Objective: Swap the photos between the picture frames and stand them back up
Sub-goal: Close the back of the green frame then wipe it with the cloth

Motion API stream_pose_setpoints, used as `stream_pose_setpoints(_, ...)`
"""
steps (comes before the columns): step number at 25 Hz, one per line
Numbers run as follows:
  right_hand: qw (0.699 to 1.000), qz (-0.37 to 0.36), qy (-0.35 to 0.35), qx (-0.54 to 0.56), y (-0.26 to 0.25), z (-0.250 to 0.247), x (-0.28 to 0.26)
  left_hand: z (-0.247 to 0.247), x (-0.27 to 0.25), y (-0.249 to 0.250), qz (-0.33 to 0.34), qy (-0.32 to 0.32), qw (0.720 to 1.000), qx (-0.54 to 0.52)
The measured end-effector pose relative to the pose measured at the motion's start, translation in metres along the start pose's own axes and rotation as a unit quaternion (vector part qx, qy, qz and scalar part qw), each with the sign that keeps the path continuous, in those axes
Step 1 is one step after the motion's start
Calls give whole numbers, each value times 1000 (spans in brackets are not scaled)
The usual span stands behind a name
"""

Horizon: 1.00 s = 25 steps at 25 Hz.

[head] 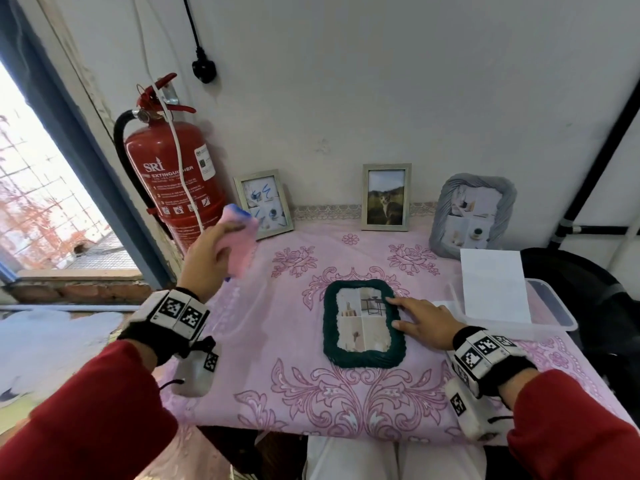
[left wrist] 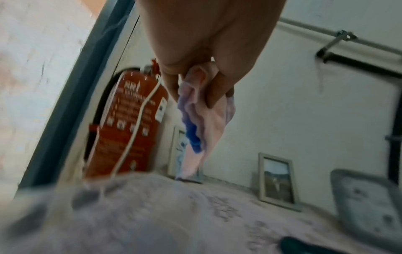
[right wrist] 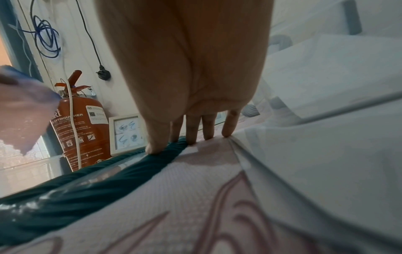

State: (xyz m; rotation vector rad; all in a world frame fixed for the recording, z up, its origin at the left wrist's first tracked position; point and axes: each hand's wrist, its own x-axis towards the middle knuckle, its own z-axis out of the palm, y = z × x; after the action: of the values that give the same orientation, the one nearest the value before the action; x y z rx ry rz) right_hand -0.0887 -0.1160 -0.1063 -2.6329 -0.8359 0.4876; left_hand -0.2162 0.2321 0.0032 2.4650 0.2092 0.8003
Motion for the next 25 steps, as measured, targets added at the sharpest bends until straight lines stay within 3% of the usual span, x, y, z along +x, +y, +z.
stream_pose_setpoints(2, 1000, 0, -1, -2, 0, 0, 0, -15, 0, -7, 52, -13, 993, 102)
stream_pose_setpoints(4, 1000, 0, -1, -5, 0, 0, 0, -16, -3, -15, 44, -62, 987, 145)
stream_pose_setpoints(11, 1000, 1, -1, -6, 0, 0, -1, 26, -33, -51, -192, -228, 950, 96)
stream_pose_setpoints(20, 1000, 2, 1, -2, 3, 3, 2, 34, -28, -67, -262, -239, 934, -44)
stream_pose_setpoints(23, 1000, 2, 4, 0, 5, 4, 4, 39, -36, -69, -265, -235, 935, 36)
stream_pose_setpoints(25, 1000, 2, 3, -1, 6, 5, 4, 40, -39, -71, -203, -206, 939, 188)
